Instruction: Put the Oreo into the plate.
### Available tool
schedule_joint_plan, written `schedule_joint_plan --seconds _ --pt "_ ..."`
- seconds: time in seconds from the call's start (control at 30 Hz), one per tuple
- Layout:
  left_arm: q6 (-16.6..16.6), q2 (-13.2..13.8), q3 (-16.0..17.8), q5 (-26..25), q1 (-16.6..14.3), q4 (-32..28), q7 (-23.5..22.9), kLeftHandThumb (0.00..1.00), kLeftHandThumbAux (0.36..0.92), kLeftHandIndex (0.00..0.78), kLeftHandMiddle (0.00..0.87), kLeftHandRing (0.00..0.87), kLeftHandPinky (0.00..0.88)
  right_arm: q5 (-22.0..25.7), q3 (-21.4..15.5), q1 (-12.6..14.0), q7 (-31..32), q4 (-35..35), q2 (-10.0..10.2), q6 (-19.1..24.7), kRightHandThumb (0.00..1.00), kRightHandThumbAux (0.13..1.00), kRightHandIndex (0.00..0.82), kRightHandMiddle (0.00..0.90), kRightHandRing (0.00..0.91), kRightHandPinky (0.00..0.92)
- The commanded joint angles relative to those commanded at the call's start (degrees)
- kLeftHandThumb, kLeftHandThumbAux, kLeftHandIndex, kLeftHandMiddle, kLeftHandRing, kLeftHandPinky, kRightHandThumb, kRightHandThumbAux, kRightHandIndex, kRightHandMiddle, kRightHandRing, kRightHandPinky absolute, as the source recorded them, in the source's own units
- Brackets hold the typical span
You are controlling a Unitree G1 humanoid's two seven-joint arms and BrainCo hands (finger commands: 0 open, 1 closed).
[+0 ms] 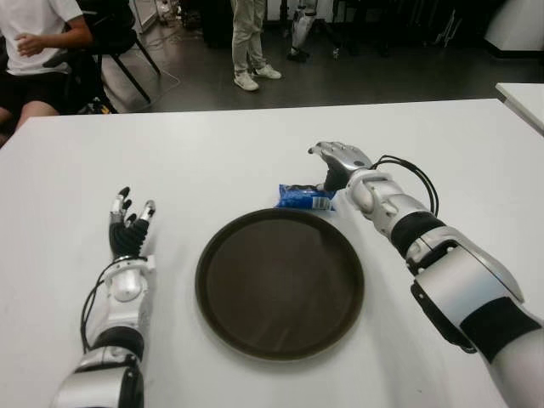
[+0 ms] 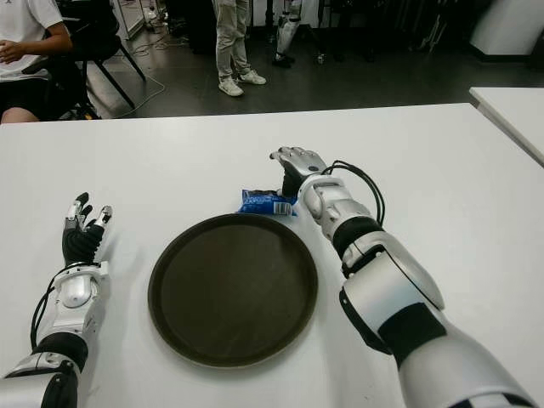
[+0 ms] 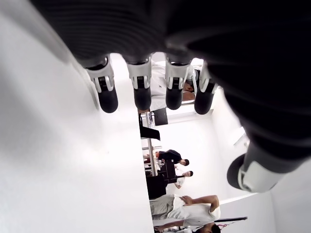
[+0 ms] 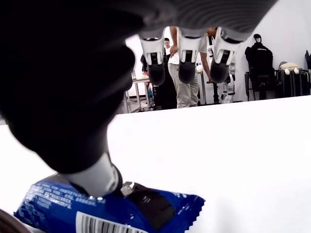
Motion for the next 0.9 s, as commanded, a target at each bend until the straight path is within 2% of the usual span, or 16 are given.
schedule_joint_plan --seconds 0.2,0.67,0.9 --pt "-0.2 -0.3 0.0 -0.1 0.0 -0.2 0.4 0.341 0.579 0.018 0.019 0.000 0.000 -0.1 0.0 0.0 0.0 0.0 0.1 -0.4 0.290 0.807 0.000 0.000 0.000 0.005" --pt "0.2 0.1 -0.4 0.5 -0.1 0.0 1.0 0.320 0.590 0.018 0.012 0.000 0.000 -0.2 0.6 -0.3 -1.5 -0.9 0.5 -2.2 0.295 0.837 0.000 0.000 0.000 0.022" --pt "0.1 -0.2 -0.1 0.0 -0.2 0.2 0.5 0.343 0.591 0.009 0.009 0.000 0.000 -0.3 0.5 -1.2 -1.8 -1.1 0.0 -3.0 0.249 0.845 0.000 0.000 0.000 0.002"
